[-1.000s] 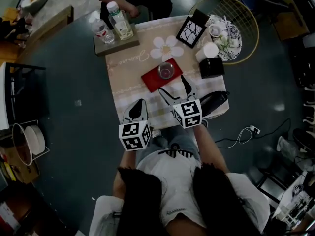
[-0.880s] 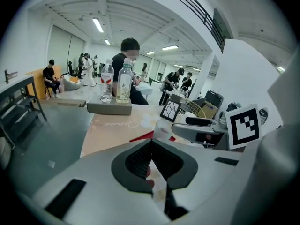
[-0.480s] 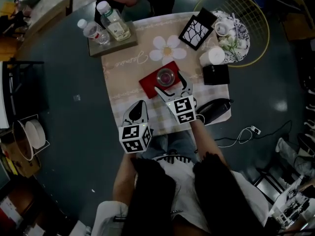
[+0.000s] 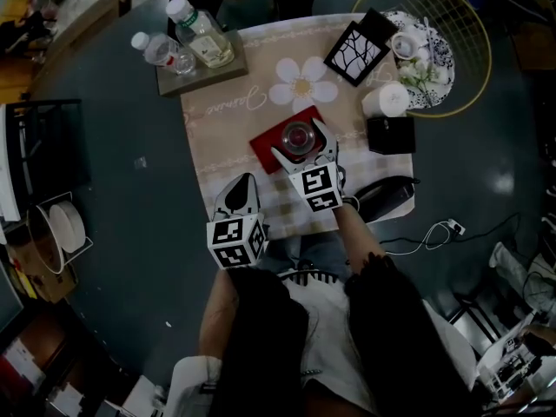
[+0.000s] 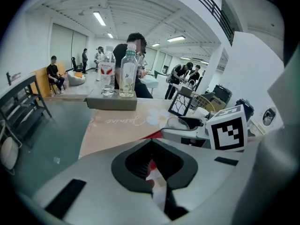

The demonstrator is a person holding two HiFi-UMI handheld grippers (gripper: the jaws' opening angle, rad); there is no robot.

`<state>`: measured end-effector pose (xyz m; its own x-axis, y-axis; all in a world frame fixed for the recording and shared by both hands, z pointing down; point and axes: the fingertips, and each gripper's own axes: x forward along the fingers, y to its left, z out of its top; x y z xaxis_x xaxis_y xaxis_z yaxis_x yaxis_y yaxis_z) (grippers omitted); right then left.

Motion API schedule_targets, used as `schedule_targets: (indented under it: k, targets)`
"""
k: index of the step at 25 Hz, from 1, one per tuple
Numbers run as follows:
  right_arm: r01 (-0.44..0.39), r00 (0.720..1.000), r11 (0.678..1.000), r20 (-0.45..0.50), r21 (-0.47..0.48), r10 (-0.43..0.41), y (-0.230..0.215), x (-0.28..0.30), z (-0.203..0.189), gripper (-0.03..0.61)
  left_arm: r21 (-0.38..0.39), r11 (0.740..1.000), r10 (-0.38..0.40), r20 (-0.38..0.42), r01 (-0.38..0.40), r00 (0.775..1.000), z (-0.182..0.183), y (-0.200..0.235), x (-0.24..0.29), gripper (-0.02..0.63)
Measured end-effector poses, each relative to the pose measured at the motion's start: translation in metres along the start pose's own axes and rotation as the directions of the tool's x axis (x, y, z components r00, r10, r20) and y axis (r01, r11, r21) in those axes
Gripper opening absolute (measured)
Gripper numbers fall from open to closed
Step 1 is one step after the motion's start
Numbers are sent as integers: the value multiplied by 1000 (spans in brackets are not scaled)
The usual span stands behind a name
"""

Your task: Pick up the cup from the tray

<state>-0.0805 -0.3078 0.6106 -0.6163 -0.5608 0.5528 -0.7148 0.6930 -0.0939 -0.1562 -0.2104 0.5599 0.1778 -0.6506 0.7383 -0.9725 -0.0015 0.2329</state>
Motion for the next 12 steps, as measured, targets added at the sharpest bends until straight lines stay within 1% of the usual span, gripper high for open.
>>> schedule_targets:
  k: [2,5,7,8,12]
  targets:
    - [-15,1000,1000,-12,16,15,1,2,-1,433,-4,1000,5,-9,-5,1000,-2,0,2,6]
    - [9,999,1000,-38,-21,-10,-6,5,-4,431,-8,1000,4,-19,-4,1000,-3,-3,3,6]
    - [1,999,1000,-32,0,-1,-7,6,-3,429,-10,1000,6,-30,-7,1000,-4,-3,5,6]
    - [-7,1000,1000,-26,10,7,-6,6,-1,413,-13,1000,9,-33,-9,999,-5,-3,5,6]
    - [-13,999,999,-37,-53,11,-5,6,1,402,-23,1000,15,-31,-16,999,-7,-2,6,6]
